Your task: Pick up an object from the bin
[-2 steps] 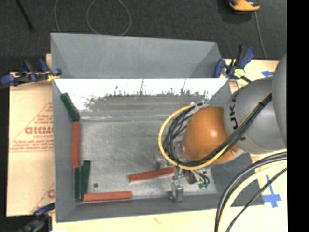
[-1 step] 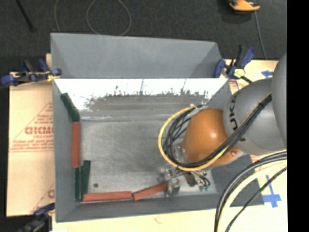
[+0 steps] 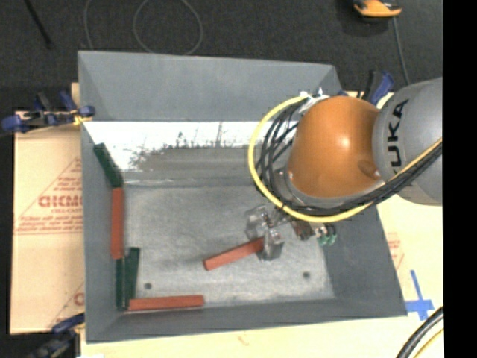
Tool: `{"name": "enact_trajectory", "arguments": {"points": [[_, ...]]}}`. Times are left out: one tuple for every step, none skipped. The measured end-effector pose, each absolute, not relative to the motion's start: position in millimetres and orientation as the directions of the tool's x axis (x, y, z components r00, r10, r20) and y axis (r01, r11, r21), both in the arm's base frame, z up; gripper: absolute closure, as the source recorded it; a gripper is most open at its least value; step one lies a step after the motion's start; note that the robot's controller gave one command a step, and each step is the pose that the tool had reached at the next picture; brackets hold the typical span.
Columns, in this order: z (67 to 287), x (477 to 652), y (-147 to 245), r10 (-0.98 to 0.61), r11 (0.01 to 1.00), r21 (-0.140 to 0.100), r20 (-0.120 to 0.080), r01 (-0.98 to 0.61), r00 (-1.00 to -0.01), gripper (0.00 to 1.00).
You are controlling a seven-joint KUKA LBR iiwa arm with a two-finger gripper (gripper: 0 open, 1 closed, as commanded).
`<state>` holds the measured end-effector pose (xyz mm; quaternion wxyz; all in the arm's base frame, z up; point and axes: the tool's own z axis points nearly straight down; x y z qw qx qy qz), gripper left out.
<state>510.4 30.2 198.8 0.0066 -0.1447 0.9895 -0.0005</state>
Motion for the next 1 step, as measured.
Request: {"name": "enact_trajectory", "arguments": {"points": [[281.5, 512.0, 25.0, -0.697, 0.717, -0.002, -0.004, -0.697, -0.717, 1.00]]}}
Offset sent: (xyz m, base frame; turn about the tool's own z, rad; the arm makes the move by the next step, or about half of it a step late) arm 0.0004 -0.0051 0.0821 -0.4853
